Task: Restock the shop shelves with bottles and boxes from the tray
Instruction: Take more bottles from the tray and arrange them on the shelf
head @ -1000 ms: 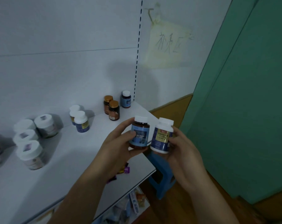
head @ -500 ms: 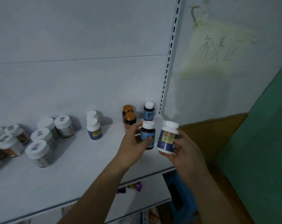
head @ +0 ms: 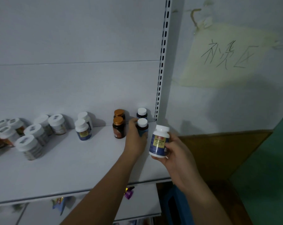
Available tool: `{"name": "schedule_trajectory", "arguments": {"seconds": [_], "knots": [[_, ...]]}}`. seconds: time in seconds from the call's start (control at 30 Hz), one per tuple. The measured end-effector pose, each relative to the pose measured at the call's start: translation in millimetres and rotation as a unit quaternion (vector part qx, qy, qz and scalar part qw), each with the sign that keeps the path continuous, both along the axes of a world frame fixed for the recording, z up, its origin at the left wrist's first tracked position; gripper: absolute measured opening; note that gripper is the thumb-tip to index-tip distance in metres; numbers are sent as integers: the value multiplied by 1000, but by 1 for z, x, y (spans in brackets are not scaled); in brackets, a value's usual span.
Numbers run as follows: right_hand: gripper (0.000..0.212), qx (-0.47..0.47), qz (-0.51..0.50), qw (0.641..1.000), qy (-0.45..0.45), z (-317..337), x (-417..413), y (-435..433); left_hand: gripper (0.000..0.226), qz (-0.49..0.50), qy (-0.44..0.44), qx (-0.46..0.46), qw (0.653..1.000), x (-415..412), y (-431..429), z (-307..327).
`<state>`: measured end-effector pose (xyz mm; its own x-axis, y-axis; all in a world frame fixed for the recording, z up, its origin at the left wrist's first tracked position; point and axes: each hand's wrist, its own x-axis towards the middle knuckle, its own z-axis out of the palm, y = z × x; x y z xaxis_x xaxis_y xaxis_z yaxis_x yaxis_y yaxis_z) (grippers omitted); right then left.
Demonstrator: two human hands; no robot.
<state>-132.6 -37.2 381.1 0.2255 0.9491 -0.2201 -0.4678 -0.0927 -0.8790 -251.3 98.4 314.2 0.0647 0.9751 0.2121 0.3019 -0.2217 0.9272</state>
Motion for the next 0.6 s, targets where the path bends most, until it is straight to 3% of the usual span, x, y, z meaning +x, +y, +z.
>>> {"name": "schedule_trajectory", "arguments": {"seconds": [0.6], "knots": [[42, 2, 27, 1000, -10, -11, 19, 1, 73, 25, -5, -3, 1000, 14, 2, 15]]}}
